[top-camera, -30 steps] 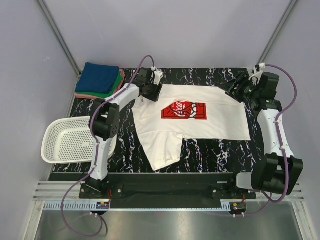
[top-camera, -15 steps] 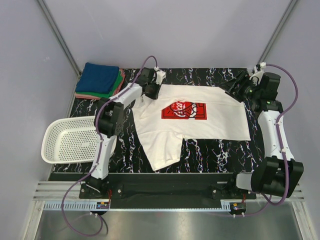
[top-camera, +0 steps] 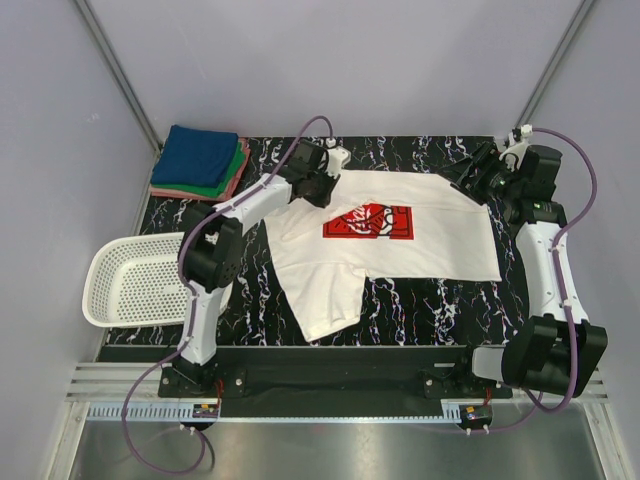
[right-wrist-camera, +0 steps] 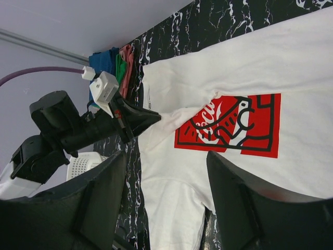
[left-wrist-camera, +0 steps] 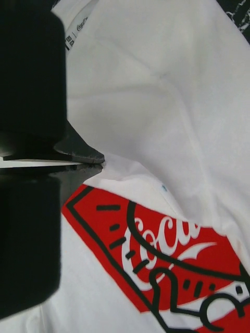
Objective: Fold and stack the t-shirts
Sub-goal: Fold the tshirt
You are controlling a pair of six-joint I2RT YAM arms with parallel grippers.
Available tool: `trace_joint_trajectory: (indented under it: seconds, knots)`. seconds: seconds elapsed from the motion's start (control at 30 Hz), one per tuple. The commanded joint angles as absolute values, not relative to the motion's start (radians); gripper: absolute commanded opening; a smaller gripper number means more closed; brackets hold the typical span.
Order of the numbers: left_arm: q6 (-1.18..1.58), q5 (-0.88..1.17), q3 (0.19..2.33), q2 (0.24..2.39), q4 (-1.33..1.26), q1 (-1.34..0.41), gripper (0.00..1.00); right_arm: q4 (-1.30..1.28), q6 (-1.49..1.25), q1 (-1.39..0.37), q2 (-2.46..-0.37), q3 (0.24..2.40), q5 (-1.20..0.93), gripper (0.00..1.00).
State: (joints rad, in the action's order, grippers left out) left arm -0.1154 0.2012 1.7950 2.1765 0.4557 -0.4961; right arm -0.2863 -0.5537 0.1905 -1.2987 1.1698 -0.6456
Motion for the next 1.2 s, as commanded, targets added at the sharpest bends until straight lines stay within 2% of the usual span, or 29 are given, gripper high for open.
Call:
trace_joint_trajectory:
  seconds: [0.0,0.27,0.5,0.53,0.6,0.67,0.7,0.8,0.97,1.0,1.17]
  knots:
    - [-0.12,0.184,1.729,2.079,0.426,-0.525,0.01,-0.279,-0.537,0.19,-1.258,1.172,-0.649,0.71]
    - [-0.12,0.297,1.671,2.063,0.494,-0.56,0.06,-0.275,-0.537,0.19,-1.269,1.166,-0.655,0.71]
    - [-0.137,0.428,1.597,1.993,0.531,-0.571,0.27,-0.265,-0.538,0.19,-1.281,1.154,-0.653,0.71]
    - [-0.121,0.414,1.577,1.968,0.496,-0.563,0.29,-0.267,-0.537,0.19,-1.285,1.152,-0.653,0.71]
    - [-0.068,0.343,1.521,1.902,0.439,-0.548,0.41,-0.268,-0.537,0.19,-1.29,1.152,-0.652,0.71]
    - [-0.045,0.27,1.523,1.894,0.422,-0.512,0.48,-0.273,-0.537,0.19,-1.295,1.155,-0.652,0.7]
    - [-0.026,0.161,1.554,1.907,0.428,-0.502,0.48,-0.276,-0.537,0.19,-1.295,1.155,-0.649,0.7]
    - [-0.018,0.016,1.621,1.978,0.471,-0.46,0.45,-0.279,-0.535,0.19,-1.293,1.157,-0.644,0.69]
    - [-0.018,-0.003,1.719,2.062,0.521,-0.442,0.44,-0.281,-0.532,0.19,-1.296,1.158,-0.643,0.69]
    - [-0.002,-0.07,1.73,2.081,0.555,-0.439,0.44,-0.282,-0.532,0.19,-1.304,1.16,-0.638,0.69]
    - [0.13,-0.095,1.703,2.066,0.558,-0.376,0.47,-0.308,-0.542,0.16,-1.373,1.158,-0.554,0.66]
